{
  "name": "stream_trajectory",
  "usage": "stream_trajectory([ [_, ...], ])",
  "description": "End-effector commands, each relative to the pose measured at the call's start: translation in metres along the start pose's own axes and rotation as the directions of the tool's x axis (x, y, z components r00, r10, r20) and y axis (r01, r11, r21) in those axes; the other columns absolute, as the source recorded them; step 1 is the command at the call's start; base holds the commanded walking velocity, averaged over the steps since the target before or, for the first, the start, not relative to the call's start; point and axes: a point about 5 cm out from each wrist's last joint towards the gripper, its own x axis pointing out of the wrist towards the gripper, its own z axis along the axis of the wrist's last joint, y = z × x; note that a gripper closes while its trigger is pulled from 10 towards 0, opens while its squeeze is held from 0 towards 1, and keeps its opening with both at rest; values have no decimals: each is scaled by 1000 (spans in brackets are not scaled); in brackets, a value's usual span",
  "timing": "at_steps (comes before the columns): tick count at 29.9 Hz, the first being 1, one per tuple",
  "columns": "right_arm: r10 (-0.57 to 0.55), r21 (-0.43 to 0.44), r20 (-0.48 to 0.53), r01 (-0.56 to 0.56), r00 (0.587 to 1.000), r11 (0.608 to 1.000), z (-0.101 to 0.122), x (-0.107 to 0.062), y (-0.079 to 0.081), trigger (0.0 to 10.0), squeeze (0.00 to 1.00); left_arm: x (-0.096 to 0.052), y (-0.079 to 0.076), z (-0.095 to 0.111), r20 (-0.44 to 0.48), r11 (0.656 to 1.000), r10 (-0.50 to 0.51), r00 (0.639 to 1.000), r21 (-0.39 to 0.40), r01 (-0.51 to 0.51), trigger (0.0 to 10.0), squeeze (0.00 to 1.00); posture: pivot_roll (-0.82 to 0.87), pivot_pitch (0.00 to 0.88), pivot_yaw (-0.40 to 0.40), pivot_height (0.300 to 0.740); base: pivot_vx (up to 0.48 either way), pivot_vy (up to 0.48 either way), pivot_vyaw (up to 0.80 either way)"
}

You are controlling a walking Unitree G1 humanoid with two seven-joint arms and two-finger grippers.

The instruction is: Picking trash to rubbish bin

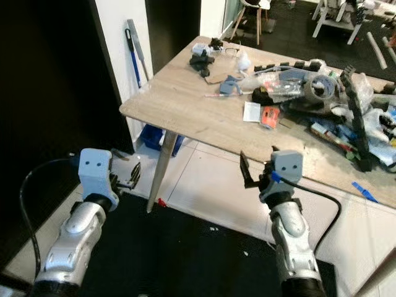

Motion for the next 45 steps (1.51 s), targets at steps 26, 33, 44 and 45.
stream_trajectory([
  [26,-34,-13,-9,34,999,999,-1,-3,-9,10000,0,3,-1,5,12,1000,-7,1000,1,7,10000,0,-30,123,-59,740,275,0,0],
  [33,-31,-7,-8,31,1000,1000,0,-2,-9,10000,0,4,0,8,23,1000,-5,1000,2,5,10000,0,-29,121,-59,740,281,0,0],
  [44,-26,-6,-4,26,1000,1000,0,0,-9,10000,0,7,-1,16,52,1000,-9,999,1,9,10000,0,-27,102,-63,740,279,0,0],
  [45,-26,-6,-4,25,1000,1000,0,-1,-9,10000,0,7,-1,17,56,1000,-11,998,-1,11,10000,0,-28,97,-61,740,277,0,0],
])
